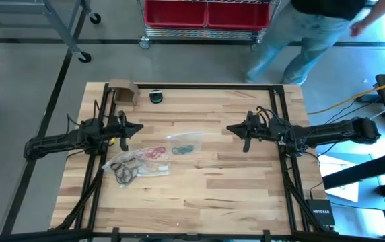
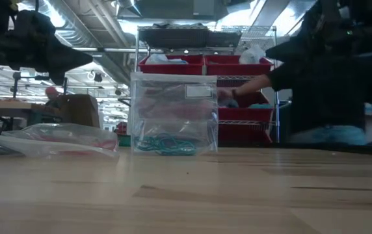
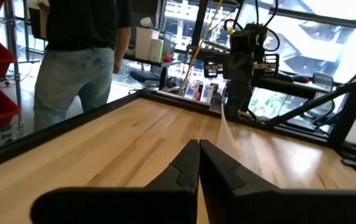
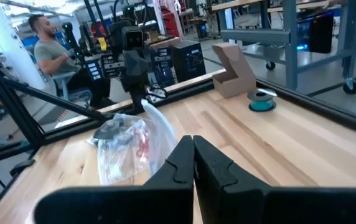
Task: Sort rubber bands
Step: Return to Home Position
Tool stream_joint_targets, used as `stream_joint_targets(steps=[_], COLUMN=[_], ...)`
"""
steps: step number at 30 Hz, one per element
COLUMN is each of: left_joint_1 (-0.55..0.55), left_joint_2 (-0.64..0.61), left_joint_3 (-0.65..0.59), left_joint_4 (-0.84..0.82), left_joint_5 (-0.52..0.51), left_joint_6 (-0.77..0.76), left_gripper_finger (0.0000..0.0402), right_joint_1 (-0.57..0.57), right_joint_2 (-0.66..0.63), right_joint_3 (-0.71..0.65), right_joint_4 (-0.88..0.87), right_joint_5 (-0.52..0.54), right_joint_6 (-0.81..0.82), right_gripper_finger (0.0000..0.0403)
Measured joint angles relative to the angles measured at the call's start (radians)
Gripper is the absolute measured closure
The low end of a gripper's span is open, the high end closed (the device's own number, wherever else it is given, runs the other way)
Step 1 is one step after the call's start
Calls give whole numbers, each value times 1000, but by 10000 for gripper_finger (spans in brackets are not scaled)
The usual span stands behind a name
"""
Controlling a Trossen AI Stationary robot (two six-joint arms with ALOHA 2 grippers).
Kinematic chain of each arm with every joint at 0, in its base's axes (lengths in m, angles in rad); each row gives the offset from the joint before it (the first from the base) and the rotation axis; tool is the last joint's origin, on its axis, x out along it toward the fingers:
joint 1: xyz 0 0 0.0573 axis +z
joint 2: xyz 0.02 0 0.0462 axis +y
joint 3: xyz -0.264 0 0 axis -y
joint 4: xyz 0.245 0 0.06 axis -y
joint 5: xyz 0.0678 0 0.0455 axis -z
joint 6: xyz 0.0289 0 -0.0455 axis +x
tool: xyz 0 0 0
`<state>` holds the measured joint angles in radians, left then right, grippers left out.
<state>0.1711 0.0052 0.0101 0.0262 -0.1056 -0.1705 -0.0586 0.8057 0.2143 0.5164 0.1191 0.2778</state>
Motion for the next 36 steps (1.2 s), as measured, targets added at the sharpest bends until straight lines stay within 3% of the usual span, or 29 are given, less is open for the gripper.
stream_joint_targets(steps=[10, 17, 26, 36], left_joint_1=[0, 0, 0, 0], left_joint_2=[6, 6, 6, 6], left_joint_3=[0, 0, 0, 0], left_joint_4=[0, 0, 0, 0], left_joint_5=[0, -1, -1, -1], left_joint_6=[19, 20, 20, 20], left_gripper_finger=[398, 398, 398, 398], right_joint_1=[-1, -1, -1, -1], right_joint_2=[-33, -90, -335, -609], right_joint_3=[-33, -43, -181, -206], right_joint_4=[-51, -265, -195, -352], right_joint_5=[0, 20, -47, -48], right_joint_6=[19, -58, -70, -114], right_gripper_finger=[402, 402, 402, 402])
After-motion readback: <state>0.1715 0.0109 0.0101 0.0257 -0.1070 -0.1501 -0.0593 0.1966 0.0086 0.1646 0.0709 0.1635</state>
